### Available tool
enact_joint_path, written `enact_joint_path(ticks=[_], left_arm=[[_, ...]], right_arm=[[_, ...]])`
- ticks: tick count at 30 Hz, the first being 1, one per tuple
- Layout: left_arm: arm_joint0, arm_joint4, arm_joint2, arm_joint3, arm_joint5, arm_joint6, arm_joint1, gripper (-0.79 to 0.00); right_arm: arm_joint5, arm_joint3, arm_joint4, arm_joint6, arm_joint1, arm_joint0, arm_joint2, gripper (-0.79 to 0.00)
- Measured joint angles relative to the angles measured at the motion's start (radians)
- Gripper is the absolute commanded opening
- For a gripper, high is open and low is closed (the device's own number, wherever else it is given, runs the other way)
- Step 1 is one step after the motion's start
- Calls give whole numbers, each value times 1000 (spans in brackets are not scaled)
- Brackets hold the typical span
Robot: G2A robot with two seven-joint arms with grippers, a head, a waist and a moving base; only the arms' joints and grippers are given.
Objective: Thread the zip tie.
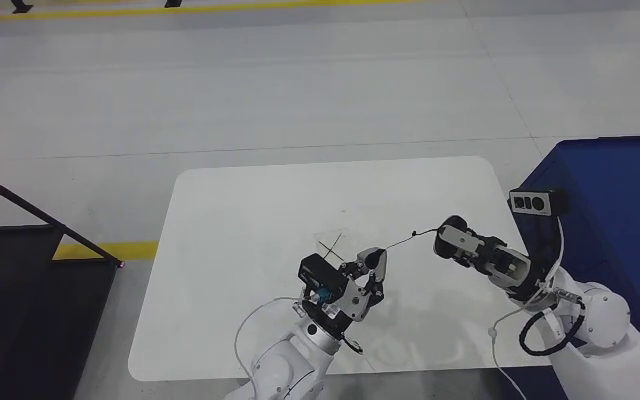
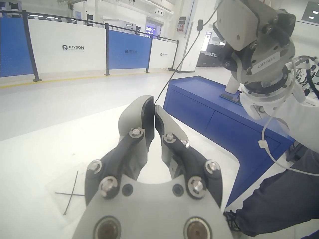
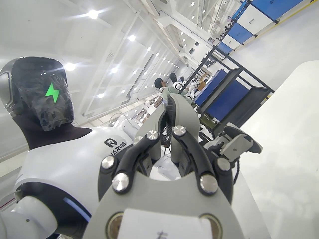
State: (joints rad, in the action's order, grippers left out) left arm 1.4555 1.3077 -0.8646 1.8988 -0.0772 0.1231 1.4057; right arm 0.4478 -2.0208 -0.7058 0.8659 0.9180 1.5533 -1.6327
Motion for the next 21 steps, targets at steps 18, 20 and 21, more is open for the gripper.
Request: enact_joint_path(ticks=[18,20,21], left_arm=[[18,-35,-43,19,40,-7,0,0],[23,-91,-81,14,63,-16,-1,0],[27,-126,-101,15,81,-20,0,0]], right_arm=[[-14,-25,24,31,11,-5,1,-785],[-30,-45,5,33,12,-7,4,-785],[-38,-56,-9,36,13,-8,7,-785]])
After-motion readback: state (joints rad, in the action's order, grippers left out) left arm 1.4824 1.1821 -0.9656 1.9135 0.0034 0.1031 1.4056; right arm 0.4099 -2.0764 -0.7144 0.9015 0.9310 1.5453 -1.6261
